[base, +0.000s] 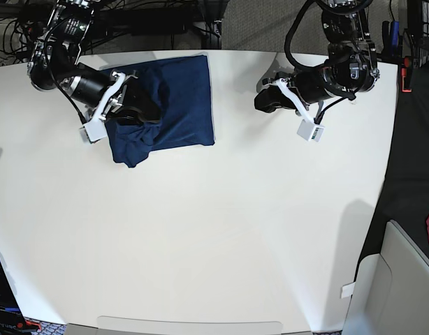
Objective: Fold the T-shirt properly
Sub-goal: 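Fold the shirt end with the right gripper over toward the left gripper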
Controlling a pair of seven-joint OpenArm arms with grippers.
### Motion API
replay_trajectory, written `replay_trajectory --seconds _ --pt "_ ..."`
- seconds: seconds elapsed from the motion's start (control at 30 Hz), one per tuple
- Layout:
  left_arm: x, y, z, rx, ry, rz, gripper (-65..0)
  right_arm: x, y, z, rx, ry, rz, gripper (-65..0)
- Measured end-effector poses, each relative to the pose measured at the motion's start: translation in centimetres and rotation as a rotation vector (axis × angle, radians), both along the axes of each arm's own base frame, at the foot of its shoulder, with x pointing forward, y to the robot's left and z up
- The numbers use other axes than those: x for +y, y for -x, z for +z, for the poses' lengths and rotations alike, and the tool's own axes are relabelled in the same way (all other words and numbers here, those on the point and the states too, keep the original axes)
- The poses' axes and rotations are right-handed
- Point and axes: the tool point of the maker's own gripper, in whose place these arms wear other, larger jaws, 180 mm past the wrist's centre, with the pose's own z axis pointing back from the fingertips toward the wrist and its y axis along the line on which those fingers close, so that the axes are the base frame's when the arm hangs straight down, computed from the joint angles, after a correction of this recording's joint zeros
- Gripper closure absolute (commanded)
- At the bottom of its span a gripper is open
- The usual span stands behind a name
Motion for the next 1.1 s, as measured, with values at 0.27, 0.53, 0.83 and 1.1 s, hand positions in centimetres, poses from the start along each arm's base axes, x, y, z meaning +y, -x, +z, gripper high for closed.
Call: replay_trajectory --seconds 0.27,0.53,0.83,1.1 --pt "0.0 0.1 -0.1 0.004 0.000 0.000 0.0 1.9 -1.2 0.1 0.008 -0.095 -0.014 -2.4" --pt "0.0 0.1 -0.1 0.004 0.000 0.000 0.0 6.2 -1.0 -0.7 0.035 -0.068 0.094 -2.7" --pt "0.0 0.8 -0.5 0.023 0.001 -0.001 0.0 7.1 -0.4 -4.1 0.159 -0.085 0.119 -6.8" --pt "0.0 0.6 -0.4 0.017 0.000 0.000 0.0 7.2 0.7 -4.9 0.164 -0.014 0.211 -38.0"
